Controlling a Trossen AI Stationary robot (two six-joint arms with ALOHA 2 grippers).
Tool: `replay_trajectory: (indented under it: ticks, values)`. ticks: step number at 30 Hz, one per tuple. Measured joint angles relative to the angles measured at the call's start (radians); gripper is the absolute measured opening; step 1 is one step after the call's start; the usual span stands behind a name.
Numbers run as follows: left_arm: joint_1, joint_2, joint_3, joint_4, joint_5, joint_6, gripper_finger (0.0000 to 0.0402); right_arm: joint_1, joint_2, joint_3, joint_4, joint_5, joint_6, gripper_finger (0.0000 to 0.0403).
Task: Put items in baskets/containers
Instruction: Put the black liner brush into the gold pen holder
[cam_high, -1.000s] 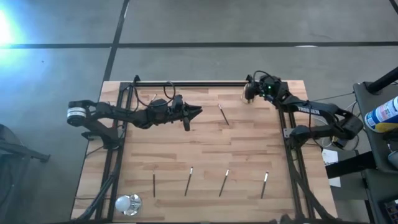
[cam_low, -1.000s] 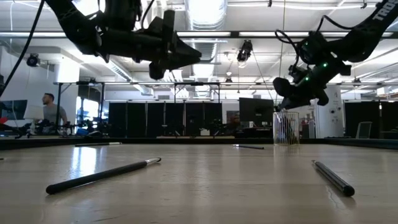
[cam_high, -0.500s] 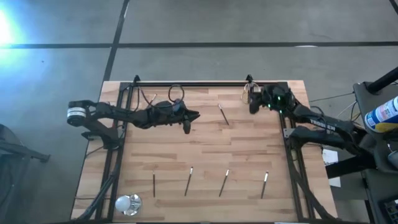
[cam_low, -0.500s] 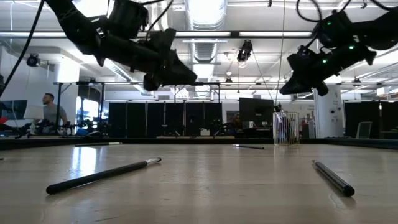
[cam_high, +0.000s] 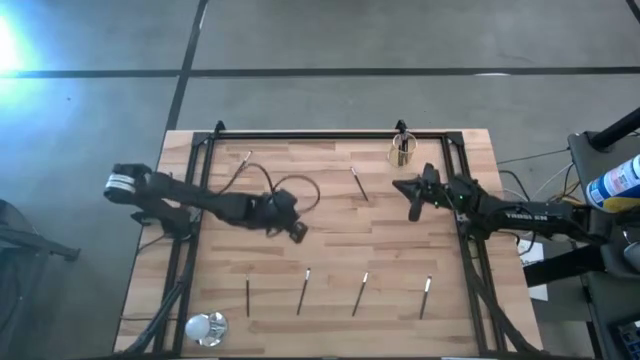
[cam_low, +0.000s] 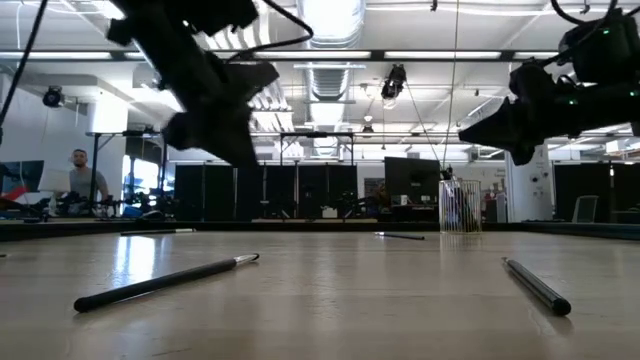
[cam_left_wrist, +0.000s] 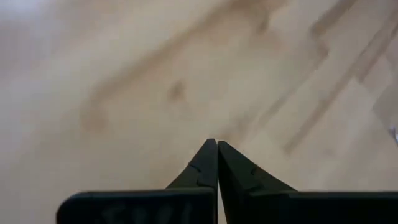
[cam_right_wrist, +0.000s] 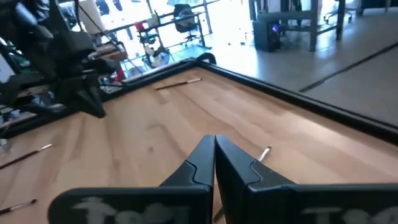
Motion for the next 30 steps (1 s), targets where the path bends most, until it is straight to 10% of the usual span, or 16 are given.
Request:
replay_trajectory:
  ticks: [15,30]
  values:
    - [-0.388,0.093,0.131,-0.559,0.254,-1.075,0.0086,0.07,-0.006,-0.005,0.021,0.002,-0.018,0.0008]
    - [-0.43,0.198,0.13,-0.641,0.343,-1.22,0.0099,0.07,-0.005,-0.005,0.017,0.002,-0.049,0.0008]
